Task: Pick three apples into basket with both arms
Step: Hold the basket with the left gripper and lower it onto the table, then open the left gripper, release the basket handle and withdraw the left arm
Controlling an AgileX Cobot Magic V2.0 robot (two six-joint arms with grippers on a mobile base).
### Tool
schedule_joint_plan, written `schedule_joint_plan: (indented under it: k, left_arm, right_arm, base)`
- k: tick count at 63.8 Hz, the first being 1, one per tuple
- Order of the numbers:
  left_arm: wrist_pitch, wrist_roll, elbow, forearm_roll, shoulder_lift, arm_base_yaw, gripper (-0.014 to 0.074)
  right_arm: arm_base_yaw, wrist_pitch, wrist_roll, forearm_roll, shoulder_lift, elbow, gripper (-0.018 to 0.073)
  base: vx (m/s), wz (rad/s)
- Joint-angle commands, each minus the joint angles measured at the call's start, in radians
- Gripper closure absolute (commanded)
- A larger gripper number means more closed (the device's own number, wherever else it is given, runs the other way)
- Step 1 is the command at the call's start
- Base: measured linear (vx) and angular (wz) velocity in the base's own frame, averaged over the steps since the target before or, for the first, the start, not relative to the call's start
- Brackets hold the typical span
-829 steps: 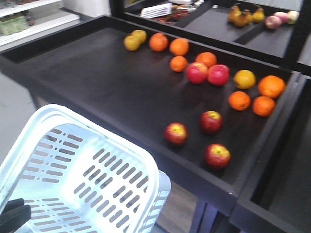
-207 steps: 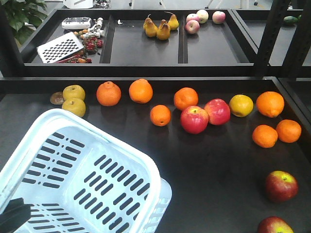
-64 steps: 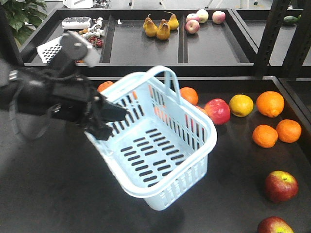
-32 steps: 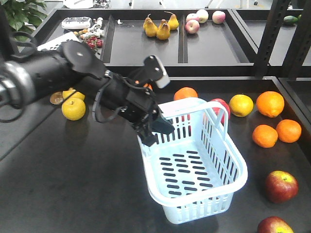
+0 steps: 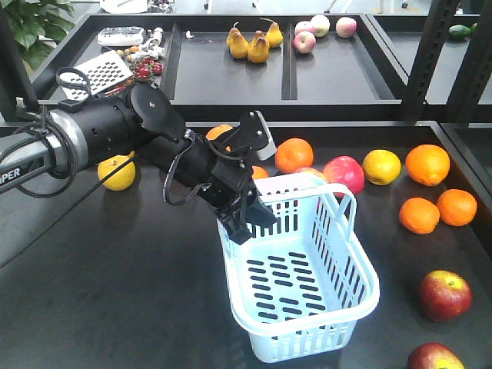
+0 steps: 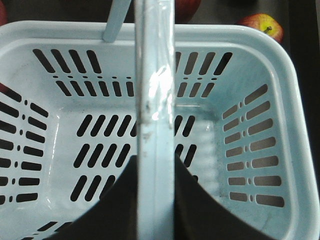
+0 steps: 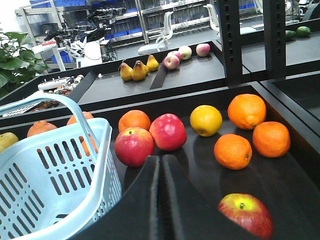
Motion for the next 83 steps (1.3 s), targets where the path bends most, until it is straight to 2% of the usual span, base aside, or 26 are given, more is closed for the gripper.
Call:
schedule_joint_plan:
  k: [1,12,26,35,43,51,57,68,72,74,78,83]
  left_arm:
    - [-0.023,0.002,-0.037,-0.054,-0.06,-0.004,0.0549]
    - [-0.022,0.002,-0.037,-0.011,-0.06,-0.004,0.0461]
    - [-0.03,-0.006,-0.037,-0.014,-0.06,-0.004,0.0262]
    - [-0.033,-0.068,-0.037,-0.013,-0.072,-0.001,0.0178]
    - [-0.023,-0.142,-0.037,-0.011,-0.112,0.004,0.0171]
    - [0.015,-0.23,-0.037,-0.009,-0.179,0.01,0.0192]
    - [0.07,-0.326,-0.037,0.029,-0.234,0.012,0.0245]
    - [0.241,-0.448,-0.037,0.203,-0.312,0.012,0.0473]
    - [0.251,-0.488,-0.027,0.252,-0.336,0.012,0.0563]
    - [0.251,-0.496,-0.02,0.261,-0.35,0.012,0.0602]
    - [0.25,-0.498,0.005,0.265,-0.376,0.012,0.0605]
    - [0.244,-0.498,0.053,0.23,-0.413,0.012,0.0605]
  right_arm:
    - [-0.006,-0.078,-0.004,-0.011,-0.013,0.013,0.0568]
    - [-0.006,-0.078,-0.004,-0.011,-0.013,0.013,0.0568]
    - [-0.006,-0.078,-0.004,-0.011,-0.013,0.013,0.0568]
    - [-0.006,-0.078,-0.004,-0.011,-0.013,0.013,0.0568]
    - [-0.006,-0.078,-0.004,-0.011,-0.013,0.013,0.0568]
    - [-0.006,-0.078,-0.004,-0.011,-0.013,0.013,0.0568]
    - [-0.006,-0.078,-0.004,-0.011,-0.013,0.013,0.0568]
    - [-0.006,-0.078,-0.004,-0.011,-0.013,0.013,0.0568]
    - [-0.006,-0.078,-0.004,-0.011,-0.013,0.013,0.0568]
    - [-0.006,-0.078,-0.004,-0.011,-0.013,0.013,0.0568]
    - [-0.006,-0.078,-0.004,-0.011,-0.013,0.013,0.0568]
    - [-0.006,-0.078,-0.004,-0.011,-0.013,0.013,0.0568]
  base:
    - [0.0,0.0]
    - [0.0,0.0]
    - [0.0,0.0]
    - [0.0,0.0]
    - [0.0,0.0]
    - [0.0,0.0]
    - [0.0,0.0]
    - [0.0,0.0]
    - [0.0,0.0]
    - [0.0,0.0]
    - [0.0,0.0]
    - [0.0,0.0]
